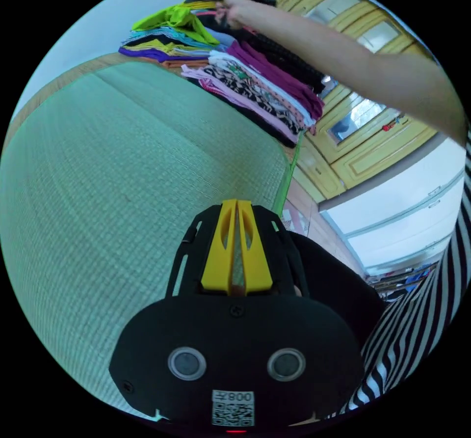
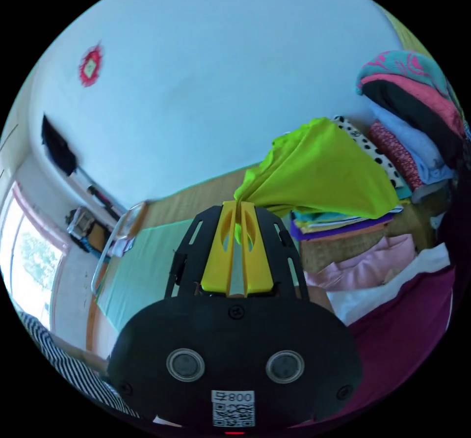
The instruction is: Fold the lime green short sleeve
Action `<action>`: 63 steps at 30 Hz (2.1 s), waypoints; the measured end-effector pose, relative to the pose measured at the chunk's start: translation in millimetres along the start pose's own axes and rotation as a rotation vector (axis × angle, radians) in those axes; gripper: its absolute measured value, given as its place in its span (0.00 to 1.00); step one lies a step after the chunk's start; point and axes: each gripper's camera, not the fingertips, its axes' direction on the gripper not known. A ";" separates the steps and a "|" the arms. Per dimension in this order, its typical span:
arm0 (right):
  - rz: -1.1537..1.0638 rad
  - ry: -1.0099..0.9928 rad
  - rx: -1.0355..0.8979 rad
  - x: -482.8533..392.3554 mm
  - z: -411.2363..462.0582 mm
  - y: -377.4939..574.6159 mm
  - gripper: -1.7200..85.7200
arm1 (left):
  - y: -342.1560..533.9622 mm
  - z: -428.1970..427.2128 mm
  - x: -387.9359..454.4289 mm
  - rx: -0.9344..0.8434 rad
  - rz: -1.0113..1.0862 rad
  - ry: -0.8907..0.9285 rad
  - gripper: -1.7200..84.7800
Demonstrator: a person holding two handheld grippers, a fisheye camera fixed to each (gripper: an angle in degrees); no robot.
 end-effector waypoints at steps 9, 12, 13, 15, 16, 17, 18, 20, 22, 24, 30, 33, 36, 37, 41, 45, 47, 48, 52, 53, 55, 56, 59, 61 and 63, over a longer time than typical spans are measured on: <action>-0.150 -0.314 -0.220 -158.3 -48.6 127.8 0.03 | 89.0 -135.9 -78.6 0.342 -0.382 0.275 0.10; -0.132 -0.369 -0.292 -203.4 -60.1 172.8 0.03 | 133.4 -159.6 -95.9 0.419 -0.513 0.380 0.12; -0.120 -0.395 -0.340 -219.5 -61.9 189.7 0.03 | 151.9 -166.1 -99.4 0.448 -0.555 0.412 0.13; -0.106 -0.416 -0.381 -241.8 -68.3 213.1 0.03 | 179.5 -172.7 -102.3 0.484 -0.618 0.463 0.14; -0.092 -0.446 -0.407 -255.3 -73.7 225.9 0.03 | 196.4 -174.6 -103.3 0.502 -0.659 0.509 0.15; -0.089 -0.466 -0.422 -268.7 -81.1 236.1 0.03 | 204.6 -175.7 -103.2 0.518 -0.676 0.529 0.15; -0.092 -0.468 -0.428 -275.5 -85.3 240.3 0.03 | 220.1 -179.7 -101.3 0.563 -0.702 0.551 0.16; -0.105 -0.450 -0.445 -302.2 -104.2 255.0 0.03 | 238.9 -186.9 -96.7 0.626 -0.714 0.585 0.16; -0.115 -0.454 -0.467 -321.2 -117.8 265.8 0.03 | 256.8 -193.6 -91.5 0.655 -0.718 0.621 0.17; -0.119 -0.443 -0.476 -337.8 -131.9 276.9 0.03 | 267.7 -197.6 -89.5 0.669 -0.715 0.655 0.17; -0.091 -0.412 -0.487 -370.0 -178.4 309.4 0.03 | 293.3 -206.1 -81.4 0.702 -0.710 0.718 0.16; -0.069 -0.395 -0.474 -376.6 -203.3 322.8 0.03 | 297.5 -199.9 -75.9 0.631 -0.708 0.723 0.11; -0.030 -0.401 -0.461 -375.7 -226.0 333.5 0.03 | 298.4 -198.2 -63.9 0.625 -0.666 0.759 0.05; -0.025 -0.379 -0.460 -374.5 -235.1 338.0 0.04 | 298.4 -199.6 -57.6 0.627 -0.655 0.759 0.04; 0.010 -0.257 -0.484 -358.5 -264.8 356.8 0.04 | 295.8 -208.7 -35.2 0.612 -0.586 0.738 0.03; 0.044 -0.161 -0.463 -347.5 -297.5 371.1 0.06 | 286.2 -219.2 -3.7 0.561 -0.485 0.690 0.02; 0.027 -0.182 -0.432 -356.3 -315.6 372.6 0.08 | 279.0 -219.7 12.2 0.514 -0.430 0.665 0.02; 0.020 -0.191 -0.426 -360.5 -317.8 372.0 0.09 | 274.6 -219.1 22.6 0.491 -0.401 0.650 0.02; -0.039 -0.307 -0.432 -399.7 -308.9 360.7 0.11 | 257.3 -212.5 59.7 0.391 -0.298 0.587 0.02; -0.058 -0.319 -0.443 -410.8 -302.4 356.2 0.12 | 255.2 -211.5 65.0 0.378 -0.285 0.576 0.02; -0.075 -0.323 -0.475 -422.7 -291.6 350.9 0.13 | 248.4 -208.4 84.7 0.341 -0.241 0.534 0.02; -0.067 -0.340 -0.495 -426.8 -285.7 348.6 0.13 | 247.0 -207.5 89.3 0.330 -0.232 0.523 0.02; -0.048 -0.349 -0.539 -432.7 -276.9 348.2 0.13 | 241.1 -202.2 111.4 0.277 -0.190 0.462 0.02; -0.041 -0.325 -0.571 -435.3 -273.3 349.4 0.13 | 236.9 -196.5 129.5 0.238 -0.147 0.426 0.03; -0.033 -0.299 -0.605 -435.9 -269.6 350.1 0.12 | 233.8 -191.4 143.1 0.215 -0.115 0.414 0.03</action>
